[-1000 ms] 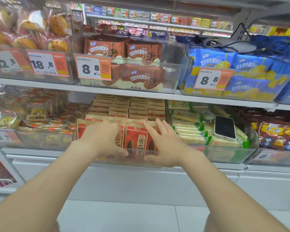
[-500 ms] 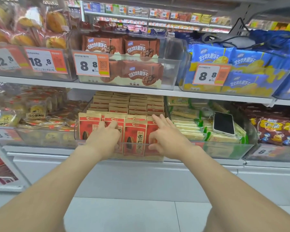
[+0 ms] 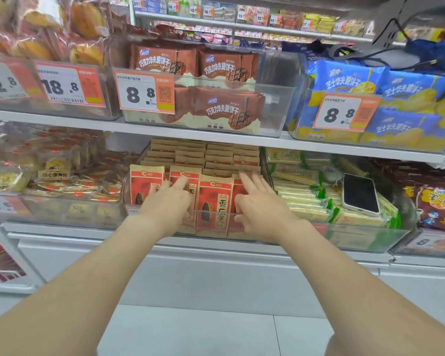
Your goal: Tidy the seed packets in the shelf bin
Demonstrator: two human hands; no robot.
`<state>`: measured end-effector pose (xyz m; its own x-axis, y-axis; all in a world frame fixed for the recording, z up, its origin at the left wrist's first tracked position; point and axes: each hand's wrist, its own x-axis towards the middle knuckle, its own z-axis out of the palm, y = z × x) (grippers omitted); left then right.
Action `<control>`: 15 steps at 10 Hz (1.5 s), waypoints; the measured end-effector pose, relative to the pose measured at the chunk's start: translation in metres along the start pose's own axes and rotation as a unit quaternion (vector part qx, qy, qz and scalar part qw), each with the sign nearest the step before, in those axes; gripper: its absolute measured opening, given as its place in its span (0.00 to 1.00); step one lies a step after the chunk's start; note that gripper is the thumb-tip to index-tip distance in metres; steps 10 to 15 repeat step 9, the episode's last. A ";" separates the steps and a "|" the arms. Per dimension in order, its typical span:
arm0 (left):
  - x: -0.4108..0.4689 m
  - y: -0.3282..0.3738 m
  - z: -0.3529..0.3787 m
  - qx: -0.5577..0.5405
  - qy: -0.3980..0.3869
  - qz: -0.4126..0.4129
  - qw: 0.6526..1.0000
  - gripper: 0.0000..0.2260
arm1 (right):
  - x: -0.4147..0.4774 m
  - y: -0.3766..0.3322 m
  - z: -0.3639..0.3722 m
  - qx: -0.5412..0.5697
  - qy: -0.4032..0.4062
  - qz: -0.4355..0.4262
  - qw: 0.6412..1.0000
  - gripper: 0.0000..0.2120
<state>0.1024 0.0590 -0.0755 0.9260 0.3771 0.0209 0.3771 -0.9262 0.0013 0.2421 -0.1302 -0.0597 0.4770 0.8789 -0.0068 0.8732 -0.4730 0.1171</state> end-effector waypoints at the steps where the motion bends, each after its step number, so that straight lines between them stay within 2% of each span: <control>1: -0.001 -0.009 -0.004 -0.061 0.015 0.022 0.998 0.04 | 0.002 -0.006 -0.003 0.026 0.018 0.005 1.000 0.28; 2: -0.005 -0.016 -0.011 -0.164 0.092 0.031 0.982 0.03 | 0.007 -0.013 -0.003 0.050 0.084 0.010 0.995 0.33; 3: -0.004 -0.029 -0.008 -0.176 0.157 -0.020 0.972 0.02 | 0.010 -0.018 0.003 0.042 0.073 0.009 0.996 0.36; 4: -0.002 -0.040 0.005 -0.124 0.076 -0.056 0.988 0.11 | 0.014 -0.016 0.012 0.027 0.021 0.019 0.999 0.41; 5: -0.001 -0.043 0.012 -0.086 0.037 -0.041 0.995 0.14 | 0.021 -0.015 0.017 0.016 -0.006 0.030 0.999 0.46; 6: -0.001 -0.041 0.010 -0.074 0.066 -0.042 0.994 0.12 | 0.025 -0.019 0.016 0.025 0.005 0.047 0.999 0.46; 7: -0.002 -0.030 0.004 -0.074 0.090 -0.046 0.992 0.13 | 0.024 -0.032 0.010 0.046 0.062 0.063 0.995 0.38; 8: 0.002 -0.016 0.002 -0.142 0.103 -0.051 0.983 0.09 | 0.018 -0.043 -0.005 0.113 0.163 0.064 0.978 0.23; 9: 0.003 -0.005 -0.005 -0.273 0.152 -0.020 0.950 0.16 | 0.015 -0.056 -0.021 0.226 0.252 0.046 0.940 0.14; 15: 0.003 -0.005 -0.005 -0.273 0.152 -0.020 0.950 0.16 | 0.015 -0.056 -0.021 0.226 0.252 0.046 0.940 0.14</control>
